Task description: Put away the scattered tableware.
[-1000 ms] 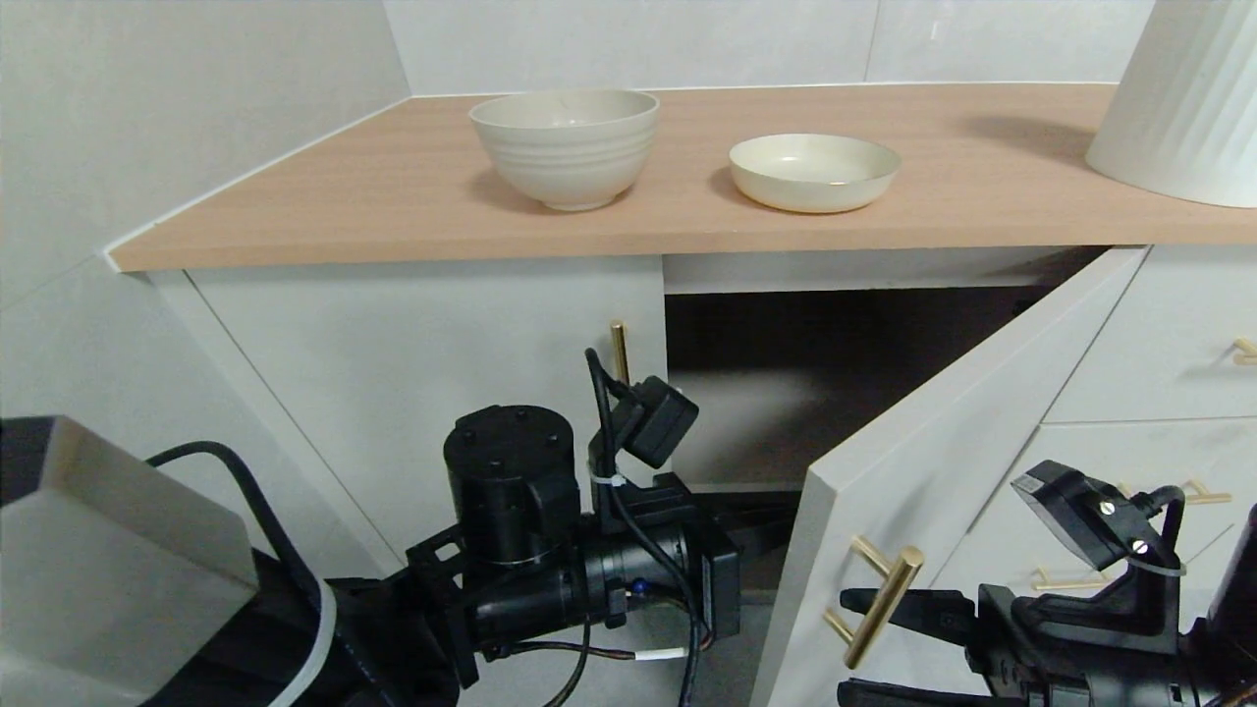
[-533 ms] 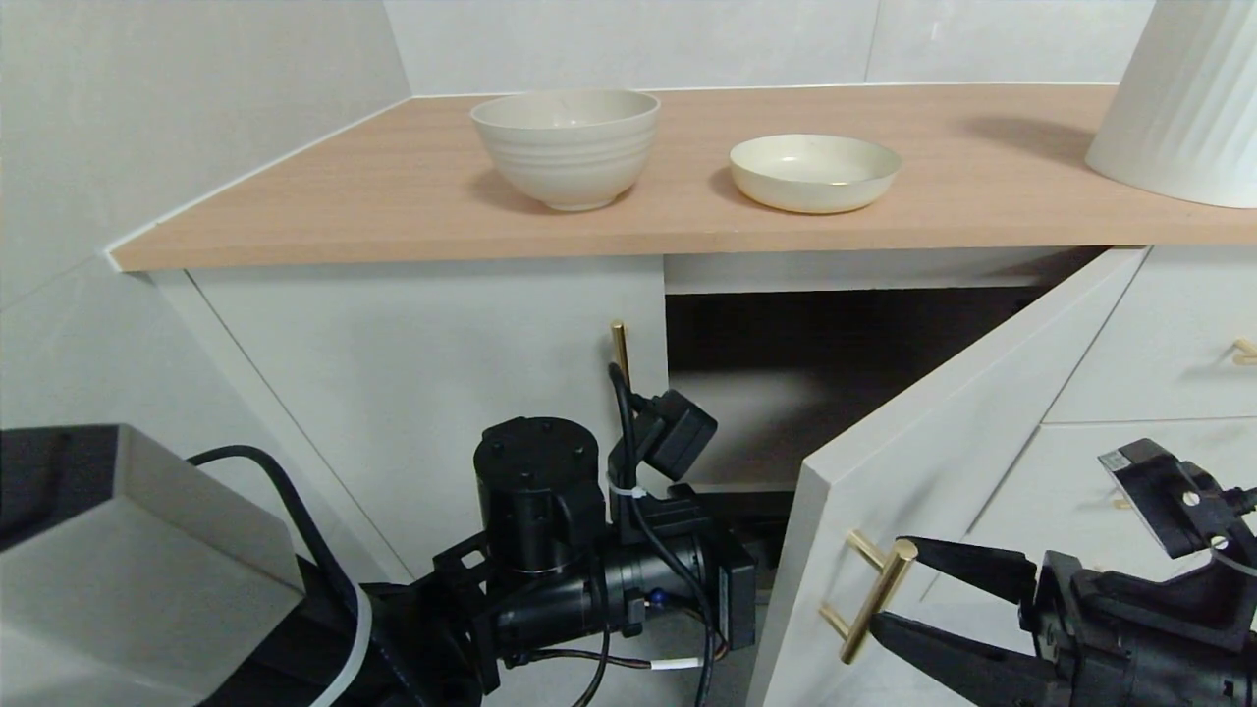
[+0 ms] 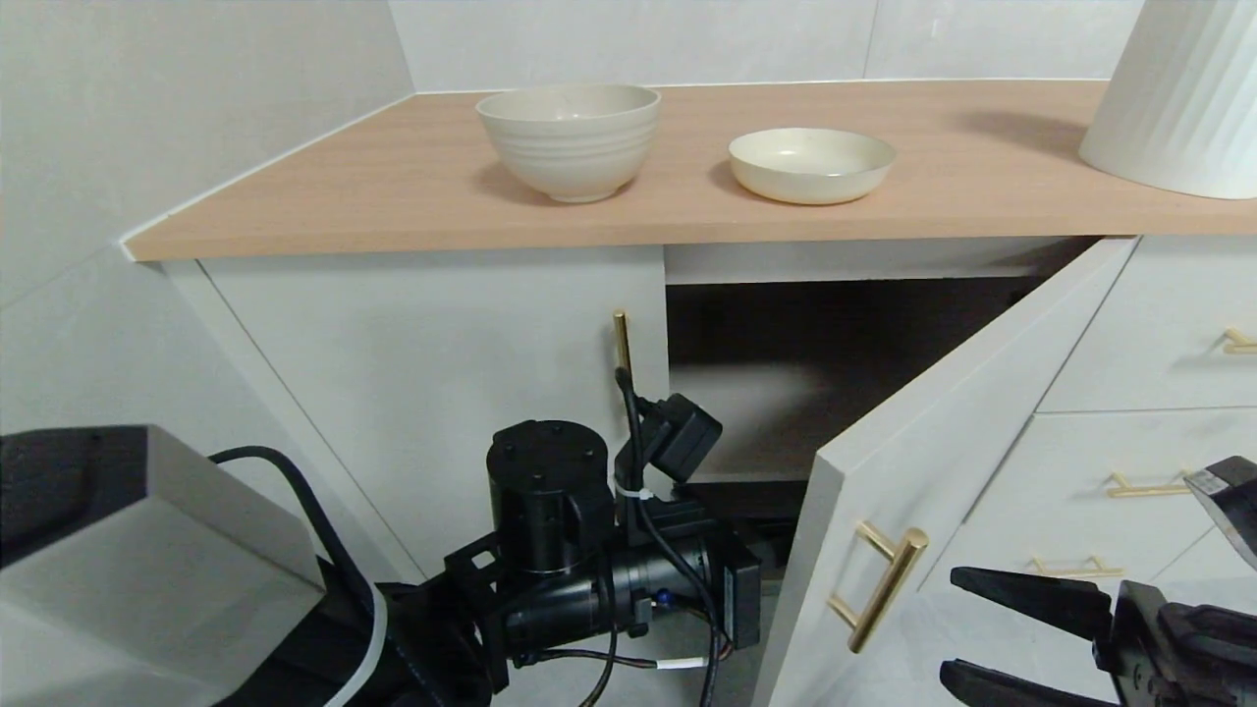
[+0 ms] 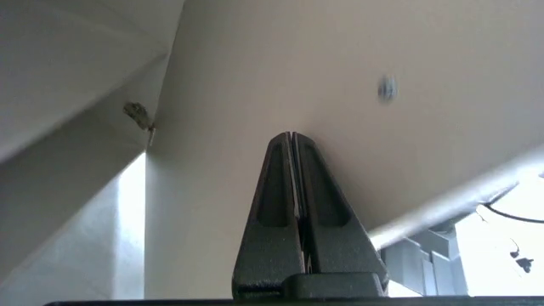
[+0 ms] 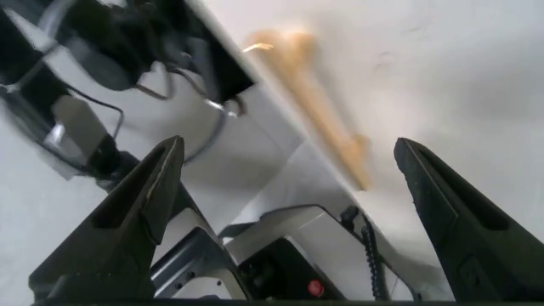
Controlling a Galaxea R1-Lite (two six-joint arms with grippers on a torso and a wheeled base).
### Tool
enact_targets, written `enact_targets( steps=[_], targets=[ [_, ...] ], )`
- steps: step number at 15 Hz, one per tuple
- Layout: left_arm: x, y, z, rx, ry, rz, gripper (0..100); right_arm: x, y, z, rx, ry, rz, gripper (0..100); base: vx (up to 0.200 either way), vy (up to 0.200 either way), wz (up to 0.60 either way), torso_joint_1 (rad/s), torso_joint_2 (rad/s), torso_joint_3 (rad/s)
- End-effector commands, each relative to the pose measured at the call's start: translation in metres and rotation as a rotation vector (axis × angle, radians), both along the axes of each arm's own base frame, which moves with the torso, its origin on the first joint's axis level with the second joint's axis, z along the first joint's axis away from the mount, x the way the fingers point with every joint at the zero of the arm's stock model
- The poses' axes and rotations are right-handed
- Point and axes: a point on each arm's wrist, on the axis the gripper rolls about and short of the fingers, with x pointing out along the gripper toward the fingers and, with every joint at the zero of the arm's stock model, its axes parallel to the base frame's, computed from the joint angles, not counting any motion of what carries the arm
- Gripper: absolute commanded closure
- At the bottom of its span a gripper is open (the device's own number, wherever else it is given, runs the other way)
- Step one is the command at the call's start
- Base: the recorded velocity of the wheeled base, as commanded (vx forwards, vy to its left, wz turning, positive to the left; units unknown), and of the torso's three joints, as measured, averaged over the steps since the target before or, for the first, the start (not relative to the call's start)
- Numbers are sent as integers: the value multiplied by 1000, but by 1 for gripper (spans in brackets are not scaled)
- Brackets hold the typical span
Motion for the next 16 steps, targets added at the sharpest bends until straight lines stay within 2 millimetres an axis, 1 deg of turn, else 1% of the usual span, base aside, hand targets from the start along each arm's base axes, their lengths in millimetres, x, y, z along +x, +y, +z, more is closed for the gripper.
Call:
enact_targets(
  steps=[1, 3, 4, 5, 6, 8, 11, 13, 14, 16],
  targets=[
    [4, -5, -3, 0, 1, -4, 100, -5, -3, 7, 26, -35, 3, 0, -200, 0, 0, 2, -2, 2],
    [14, -17, -8, 3, 9, -3, 100, -5, -4, 6, 26, -35, 3, 0, 0, 0, 0, 0, 0, 0],
    [21, -23, -12, 8, 24, 1, 100, -6, -4, 6, 26, -35, 3, 0, 0, 0, 0, 0, 0, 0],
    [33, -29, -15, 6, 46, 15, 100, -6, -4, 6, 25, -33, 4, 0, 0, 0, 0, 0, 0, 0],
    [39, -33, -16, 2, 62, 20, 100, -6, -4, 6, 25, -33, 4, 0, 0, 0, 0, 0, 0, 0],
    [41, -35, -13, -9, 61, 20, 100, -8, -5, 7, 33, -43, 10, 0, 0, 0, 0, 0, 0, 0],
    [38, -33, -3, -23, 47, 20, 100, -12, -8, 12, 52, -67, 26, 0, 0, 0, 0, 0, 0, 0],
    [38, -34, -3, -20, 52, 19, 100, -12, -8, 12, 53, -68, 27, 0, 0, 0, 0, 0, 0, 0],
    [39, -35, -3, -23, 51, 19, 100, -12, -8, 12, 54, -69, 27, 0, -200, 0, 0, 7, 2, 2],
    [42, -37, -1, -28, 69, 22, 100, -13, -8, 13, 57, -73, 30, 0, 0, 0, 0, 0, 0, 0]
  ],
)
